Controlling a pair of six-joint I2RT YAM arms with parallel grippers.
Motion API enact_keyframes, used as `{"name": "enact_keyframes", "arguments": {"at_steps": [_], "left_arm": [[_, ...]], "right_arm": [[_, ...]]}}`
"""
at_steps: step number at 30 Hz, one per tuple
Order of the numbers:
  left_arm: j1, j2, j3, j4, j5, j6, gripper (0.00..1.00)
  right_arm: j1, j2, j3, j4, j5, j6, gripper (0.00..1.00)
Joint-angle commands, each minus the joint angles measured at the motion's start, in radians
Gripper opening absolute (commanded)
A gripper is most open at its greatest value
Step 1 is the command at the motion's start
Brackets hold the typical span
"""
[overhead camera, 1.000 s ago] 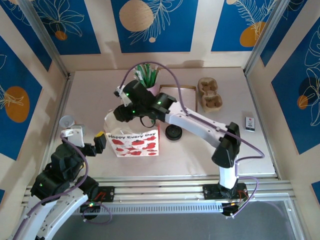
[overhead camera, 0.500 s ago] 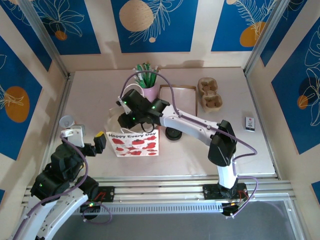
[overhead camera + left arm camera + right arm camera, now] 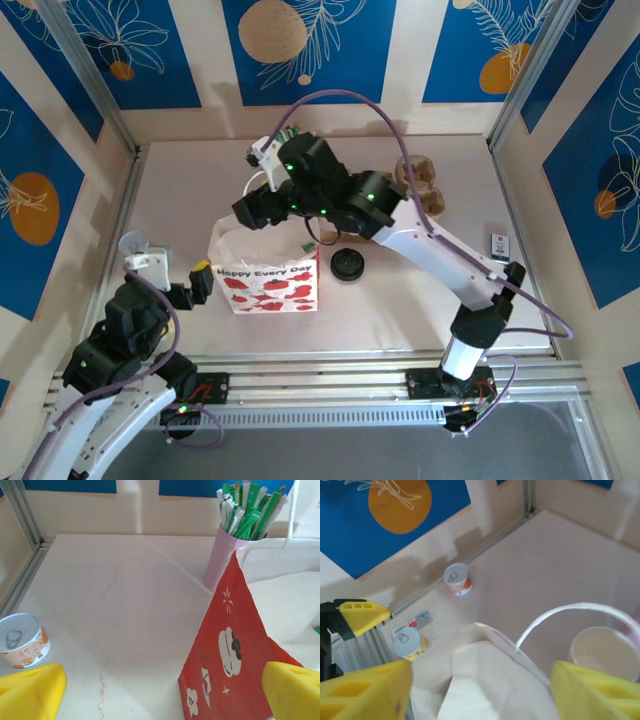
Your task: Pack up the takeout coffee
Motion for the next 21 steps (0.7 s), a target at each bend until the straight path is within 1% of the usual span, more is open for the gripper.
{"name": "enact_keyframes", "arguments": {"at_steps": [1, 3, 4, 5, 6, 8, 10, 12, 13, 15, 16, 19, 21], "left_arm": [[-0.011, 0.077, 0.108, 0.019, -0.068, 0.027, 1.00], [-0.012, 0.136, 0.167, 0.015, -0.112, 0.048, 1.00], [-0.011, 0.163, 0.190, 0.013, -0.140, 0.058, 1.00], [-0.010, 0.195, 0.218, -0.011, -0.214, 0.030, 1.00], [-0.009, 0.222, 0.235, -0.004, -0.266, 0.062, 1.00], [-0.007, 0.257, 0.254, 0.031, -0.306, 0.113, 1.00], [0.004, 0.283, 0.254, 0.092, -0.321, 0.153, 1.00], [0.038, 0.331, 0.258, 0.133, -0.325, 0.167, 0.99], [0.066, 0.354, 0.259, 0.146, -0.306, 0.174, 1.00], [0.166, 0.417, 0.272, 0.144, -0.225, 0.151, 1.00], [0.196, 0.438, 0.276, 0.145, -0.201, 0.132, 1.00], [0.251, 0.489, 0.272, 0.203, -0.204, 0.116, 1.00], [0.304, 0.548, 0.267, 0.242, -0.207, 0.122, 1.00]], "right_arm": [[-0.019, -0.104, -0.009, -0.025, 0.073, -0.058, 0.82], [-0.055, -0.183, -0.076, 0.008, 0.103, -0.047, 0.88], [-0.080, -0.221, -0.115, 0.028, 0.103, -0.035, 0.89], [-0.116, -0.269, -0.171, 0.056, 0.088, -0.017, 0.92], [-0.160, -0.320, -0.235, 0.088, 0.064, 0.001, 1.00], [-0.257, -0.412, -0.352, 0.140, 0.029, 0.042, 0.99], [-0.369, -0.500, -0.475, 0.191, 0.000, 0.083, 0.99], [-0.486, -0.583, -0.608, 0.253, -0.017, 0.116, 0.99], [-0.528, -0.614, -0.665, 0.276, -0.024, 0.118, 0.99], [-0.610, -0.665, -0.775, 0.319, -0.009, 0.114, 0.99], [-0.639, -0.679, -0.814, 0.329, 0.000, 0.111, 0.99], [-0.747, -0.695, -0.912, 0.328, 0.009, 0.126, 0.99], [-0.835, -0.685, -0.981, 0.343, -0.023, 0.153, 0.99]]}}
